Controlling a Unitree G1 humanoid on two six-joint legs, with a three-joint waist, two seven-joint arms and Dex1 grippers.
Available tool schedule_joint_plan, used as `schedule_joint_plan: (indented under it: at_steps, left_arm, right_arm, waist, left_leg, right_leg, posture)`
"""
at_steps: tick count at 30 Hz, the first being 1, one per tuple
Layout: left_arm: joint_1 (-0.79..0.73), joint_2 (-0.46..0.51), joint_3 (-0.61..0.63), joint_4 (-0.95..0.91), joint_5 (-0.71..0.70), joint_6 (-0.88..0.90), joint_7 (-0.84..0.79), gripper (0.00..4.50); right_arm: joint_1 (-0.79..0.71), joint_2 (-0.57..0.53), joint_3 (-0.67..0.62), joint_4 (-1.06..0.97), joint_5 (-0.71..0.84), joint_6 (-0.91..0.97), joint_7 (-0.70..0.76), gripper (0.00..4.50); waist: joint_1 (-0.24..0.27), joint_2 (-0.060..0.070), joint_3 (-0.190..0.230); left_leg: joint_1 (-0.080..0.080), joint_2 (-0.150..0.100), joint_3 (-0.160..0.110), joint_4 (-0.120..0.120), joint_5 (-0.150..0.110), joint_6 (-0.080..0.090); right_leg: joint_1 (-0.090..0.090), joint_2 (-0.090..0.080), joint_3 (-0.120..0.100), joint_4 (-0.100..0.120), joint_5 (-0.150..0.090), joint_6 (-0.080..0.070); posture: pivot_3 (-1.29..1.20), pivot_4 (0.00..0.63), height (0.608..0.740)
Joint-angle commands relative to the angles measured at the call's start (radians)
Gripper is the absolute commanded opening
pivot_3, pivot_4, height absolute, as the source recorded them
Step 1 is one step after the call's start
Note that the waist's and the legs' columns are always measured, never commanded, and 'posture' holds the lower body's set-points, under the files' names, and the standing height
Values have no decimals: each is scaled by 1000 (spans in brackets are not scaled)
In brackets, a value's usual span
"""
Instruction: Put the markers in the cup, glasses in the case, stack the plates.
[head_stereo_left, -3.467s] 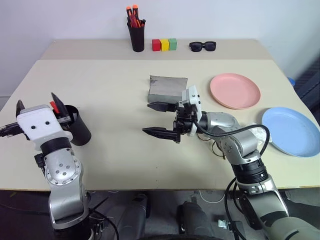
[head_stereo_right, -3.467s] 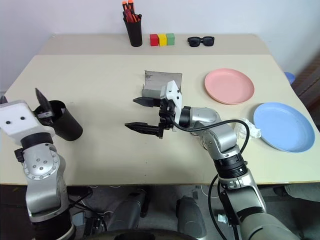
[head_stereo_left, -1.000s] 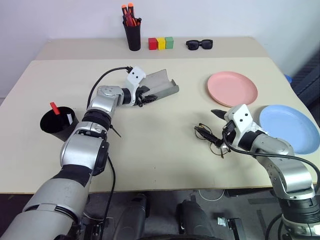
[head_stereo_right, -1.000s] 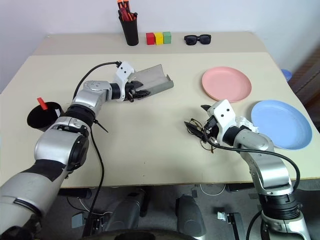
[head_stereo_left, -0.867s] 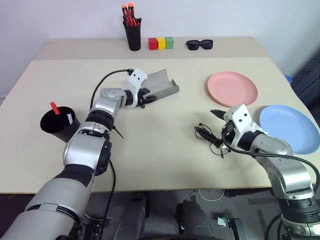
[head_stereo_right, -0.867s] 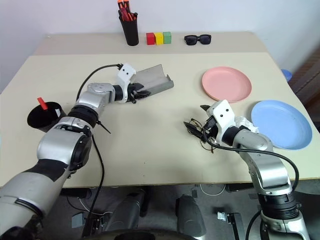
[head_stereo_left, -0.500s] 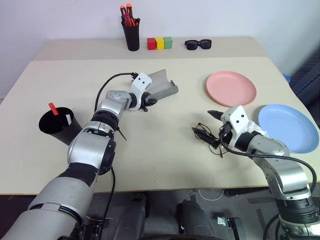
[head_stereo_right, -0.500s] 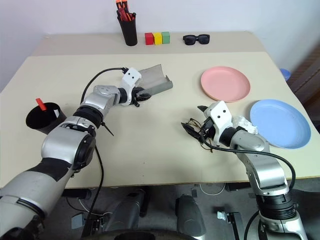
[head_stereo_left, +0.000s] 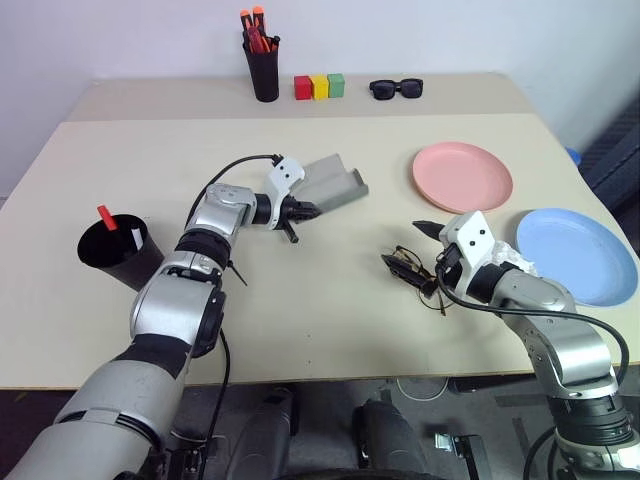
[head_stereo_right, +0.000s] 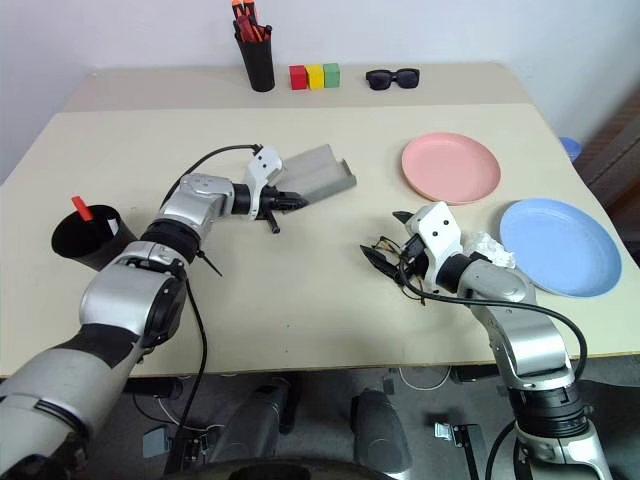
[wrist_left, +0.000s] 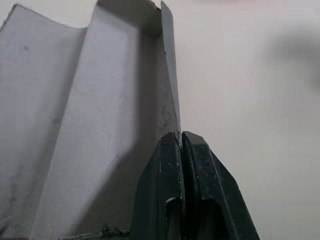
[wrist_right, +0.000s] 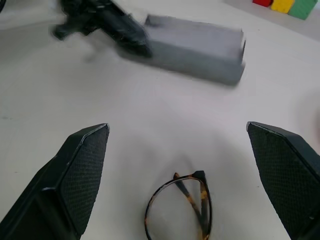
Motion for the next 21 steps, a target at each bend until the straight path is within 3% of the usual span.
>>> schedule_joint_plan:
  at_steps: [1, 7, 13, 16, 17, 21]
  left_arm:
    - [81, 60, -38, -244, -45, 43, -187, 116]
    - [283, 156, -92, -645, -85, 206, -264, 116]
    - [346, 193, -110, -798, -127, 335, -255, 116]
    - [365, 194, -98, -810, -114, 256, -201, 921]
    - [365, 191, -84, -803, -112, 215, -172, 1376]
    - [388, 175, -42, -861, -138, 137, -73, 1376]
  right_arm:
    - [-21, -16, -22, -6, 6, -21, 16, 4500]
    - [-39, -49, -41, 16, 32, 6, 57, 4500]
    - [-53, -71, -38, 34, 40, 14, 96, 4500]
    - [-63, -133, -31, 31, 35, 46, 141, 4500]
    - [-69, -164, -29, 31, 20, 57, 151, 4500]
    - [-89, -269, -22, 19, -25, 140, 141, 4500]
  waist:
    - [-2, 0, 0]
    - [0, 1, -1]
    - [7, 1, -1]
    - [4, 1, -1]
    - [5, 1, -1]
    - [6, 2, -1]
  left_leg:
    - [0, 0, 0, 0, 0, 0]
    - [1, 1, 0, -1, 0, 0]
    - [0, 0, -1, 2, 0, 0]
    - [0, 0, -1, 2, 0, 1]
    - [0, 0, -1, 2, 0, 1]
    - [0, 0, -1, 3, -1, 1]
  right_leg:
    - [0, 0, 1, 0, 0, 0]
    - [0, 0, 1, 0, 0, 0]
    - [1, -1, 1, 0, 0, 0]
    - [1, 0, 1, 0, 0, 0]
    - [1, 0, 1, 0, 0, 0]
    - [1, -1, 1, 0, 0, 0]
  posture:
    - [0, 150, 734]
    - [0, 150, 734]
    - [0, 150, 734]
    - [0, 150, 734]
    - [0, 150, 734]
    - [0, 150, 734]
